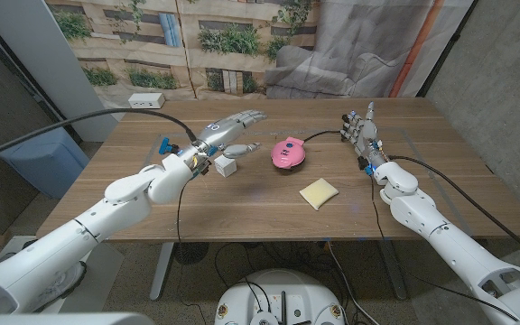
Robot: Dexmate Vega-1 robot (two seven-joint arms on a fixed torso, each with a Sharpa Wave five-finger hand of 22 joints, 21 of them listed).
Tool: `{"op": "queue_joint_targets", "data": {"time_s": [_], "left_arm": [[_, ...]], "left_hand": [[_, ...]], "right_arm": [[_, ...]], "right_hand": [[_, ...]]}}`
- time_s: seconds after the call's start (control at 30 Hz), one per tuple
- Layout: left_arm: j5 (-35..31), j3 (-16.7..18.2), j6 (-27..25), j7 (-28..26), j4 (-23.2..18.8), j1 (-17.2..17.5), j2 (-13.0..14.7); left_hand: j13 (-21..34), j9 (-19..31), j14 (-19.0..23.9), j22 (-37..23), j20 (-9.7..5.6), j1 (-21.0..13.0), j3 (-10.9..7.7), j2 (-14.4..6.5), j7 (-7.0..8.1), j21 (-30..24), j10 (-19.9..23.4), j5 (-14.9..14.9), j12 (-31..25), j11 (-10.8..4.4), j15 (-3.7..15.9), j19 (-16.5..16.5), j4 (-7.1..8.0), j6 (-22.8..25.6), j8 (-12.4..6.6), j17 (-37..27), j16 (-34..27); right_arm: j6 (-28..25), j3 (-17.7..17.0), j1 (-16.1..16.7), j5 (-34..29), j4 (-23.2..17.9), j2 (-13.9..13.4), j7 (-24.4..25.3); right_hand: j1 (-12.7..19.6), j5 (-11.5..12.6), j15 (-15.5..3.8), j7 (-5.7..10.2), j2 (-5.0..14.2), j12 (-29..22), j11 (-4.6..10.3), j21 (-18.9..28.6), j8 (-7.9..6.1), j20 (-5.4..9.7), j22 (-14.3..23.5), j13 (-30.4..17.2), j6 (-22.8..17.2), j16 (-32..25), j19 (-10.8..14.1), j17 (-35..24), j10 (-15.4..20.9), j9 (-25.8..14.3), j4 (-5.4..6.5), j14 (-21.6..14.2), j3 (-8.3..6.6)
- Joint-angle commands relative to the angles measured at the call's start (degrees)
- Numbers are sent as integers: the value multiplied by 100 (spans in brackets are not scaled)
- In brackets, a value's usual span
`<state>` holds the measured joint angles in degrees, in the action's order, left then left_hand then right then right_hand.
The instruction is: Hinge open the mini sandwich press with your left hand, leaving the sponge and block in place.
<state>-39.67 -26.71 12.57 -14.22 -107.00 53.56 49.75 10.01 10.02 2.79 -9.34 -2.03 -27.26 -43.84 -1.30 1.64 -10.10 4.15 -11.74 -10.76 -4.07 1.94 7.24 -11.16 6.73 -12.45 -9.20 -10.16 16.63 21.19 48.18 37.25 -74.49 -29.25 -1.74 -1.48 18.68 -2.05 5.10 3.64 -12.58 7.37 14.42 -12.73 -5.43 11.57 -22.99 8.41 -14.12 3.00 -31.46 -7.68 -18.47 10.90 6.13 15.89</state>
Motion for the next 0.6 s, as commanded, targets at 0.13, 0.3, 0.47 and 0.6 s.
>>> {"op": "queue_joint_targets", "data": {"time_s": [0.13,0.3,0.47,0.6], "left_arm": [[-1614,-731,-777,184,-500,-206,-29],[-1913,-867,-1185,438,-565,-189,-121],[-2133,-994,-1541,640,-551,-205,-217],[-2389,-1118,-1838,685,-521,-211,-309]], "left_hand": [[17,12,-43,4,-104,-198,-68,65,-102,11,-109,-32,38,42,48,-54,-15,-98,48,-33,24],[17,12,-92,3,-90,-279,-75,98,-135,16,-161,-32,45,75,2,-96,-12,-144,64,-33,35],[17,12,-162,3,-73,-382,-78,143,-145,16,-233,-29,51,103,-16,-139,-7,-205,83,-34,43],[17,12,-186,2,-56,-430,-77,166,-155,15,-259,-26,50,117,-43,-163,-5,-220,86,-34,42]], "right_arm": [[1,0,-2,-1,-1,2,2],[1,1,-3,-1,1,3,2],[1,0,-3,-1,1,3,1],[-1,0,0,-1,-4,1,3]], "right_hand": [[19,34,-110,-7,514,-34,-28,23,-21,-57,21,-28,38,-16,-9,-21,-33,-30,-6,51,26],[19,34,-113,-1,514,-31,-26,24,-23,-53,21,-28,33,-18,-8,-21,-39,-31,-6,48,26],[18,34,-106,-8,513,-32,-27,24,-23,-54,21,-28,33,-17,-8,-21,-39,-31,-6,49,27],[18,34,-111,-12,514,-33,-22,23,-24,-53,21,-28,31,-16,-11,-21,-36,-30,-6,51,27]]}}
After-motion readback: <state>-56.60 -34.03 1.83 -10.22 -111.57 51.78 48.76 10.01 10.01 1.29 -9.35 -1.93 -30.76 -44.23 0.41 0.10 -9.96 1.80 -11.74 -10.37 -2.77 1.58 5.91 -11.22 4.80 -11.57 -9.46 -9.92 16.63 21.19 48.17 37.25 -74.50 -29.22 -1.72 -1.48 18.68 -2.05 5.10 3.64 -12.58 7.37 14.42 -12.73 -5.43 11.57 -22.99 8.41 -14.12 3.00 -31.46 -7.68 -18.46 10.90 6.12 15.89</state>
